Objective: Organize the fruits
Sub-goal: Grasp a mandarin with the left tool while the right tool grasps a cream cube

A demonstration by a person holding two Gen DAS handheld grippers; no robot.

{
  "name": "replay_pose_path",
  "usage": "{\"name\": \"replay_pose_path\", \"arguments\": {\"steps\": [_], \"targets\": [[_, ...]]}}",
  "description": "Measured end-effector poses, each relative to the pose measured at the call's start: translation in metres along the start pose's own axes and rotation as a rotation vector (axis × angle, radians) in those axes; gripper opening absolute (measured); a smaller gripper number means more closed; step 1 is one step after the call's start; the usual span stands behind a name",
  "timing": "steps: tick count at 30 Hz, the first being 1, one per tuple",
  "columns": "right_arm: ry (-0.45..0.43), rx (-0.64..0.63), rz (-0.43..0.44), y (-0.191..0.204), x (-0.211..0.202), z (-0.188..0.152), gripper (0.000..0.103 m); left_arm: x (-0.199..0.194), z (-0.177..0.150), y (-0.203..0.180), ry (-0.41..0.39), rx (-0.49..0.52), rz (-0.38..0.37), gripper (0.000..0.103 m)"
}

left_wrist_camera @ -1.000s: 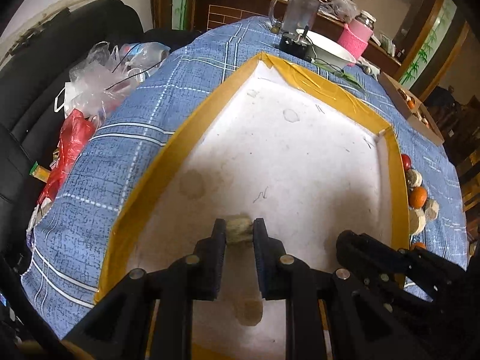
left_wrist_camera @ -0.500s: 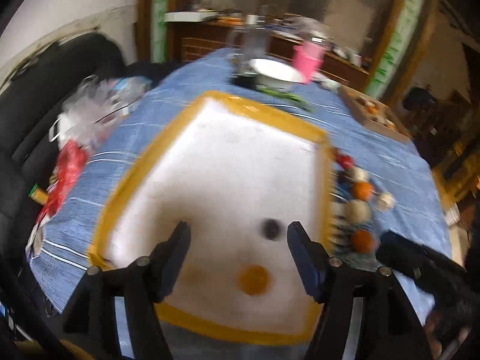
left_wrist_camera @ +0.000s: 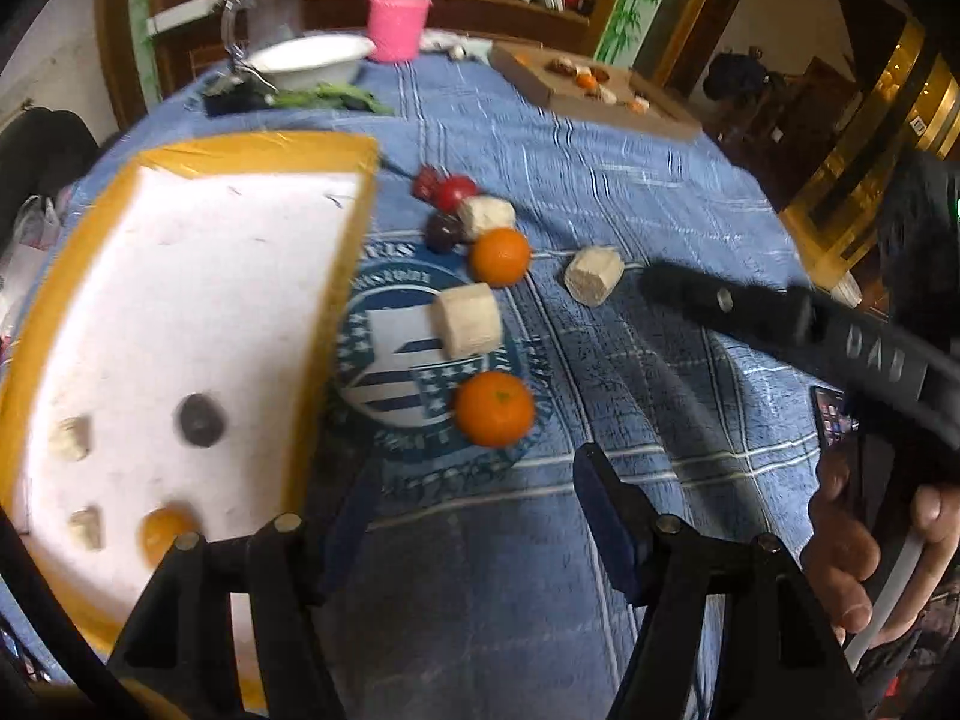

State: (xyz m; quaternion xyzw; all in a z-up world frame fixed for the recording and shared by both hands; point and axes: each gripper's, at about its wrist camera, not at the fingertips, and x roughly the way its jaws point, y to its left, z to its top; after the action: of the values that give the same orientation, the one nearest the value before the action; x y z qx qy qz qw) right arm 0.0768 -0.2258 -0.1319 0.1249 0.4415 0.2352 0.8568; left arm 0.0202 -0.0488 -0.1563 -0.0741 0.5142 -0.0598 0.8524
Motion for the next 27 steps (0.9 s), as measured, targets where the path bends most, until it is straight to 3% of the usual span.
{"name": "replay_pose_path", "arguments": {"steps": [4, 8, 11, 12, 20, 27], "targets": [[0.038, 0.019, -0.043, -0.015, 0.027, 0.016, 0.056, 0.025, 0.008, -0.009, 0.042, -0.004, 0.026, 0.057], [0.068, 0.071, -0.037, -0.031, 0.048, 0.023, 0.052, 0.041, 0.011, -0.017, 0.083, 0.002, 0.033, 0.037], [0.063, 0.072, -0.061, -0.032, 0.056, 0.021, 0.049, 0.042, 0.011, -0.019, 0.072, 0.020, 0.049, 0.037], [0.057, 0.061, -0.065, -0.031, 0.056, 0.020, 0.041, 0.042, 0.010, -0.019, 0.068, 0.020, 0.048, 0.037], [-0.002, -0.002, -0.101, -0.025, 0.055, 0.014, 0.038, 0.043, 0.010, -0.032, 0.025, 0.099, 0.106, 0.036], [-0.036, -0.008, -0.068, -0.019, 0.052, 0.018, 0.038, 0.030, 0.007, -0.020, 0.052, 0.065, 0.046, 0.035]]}}
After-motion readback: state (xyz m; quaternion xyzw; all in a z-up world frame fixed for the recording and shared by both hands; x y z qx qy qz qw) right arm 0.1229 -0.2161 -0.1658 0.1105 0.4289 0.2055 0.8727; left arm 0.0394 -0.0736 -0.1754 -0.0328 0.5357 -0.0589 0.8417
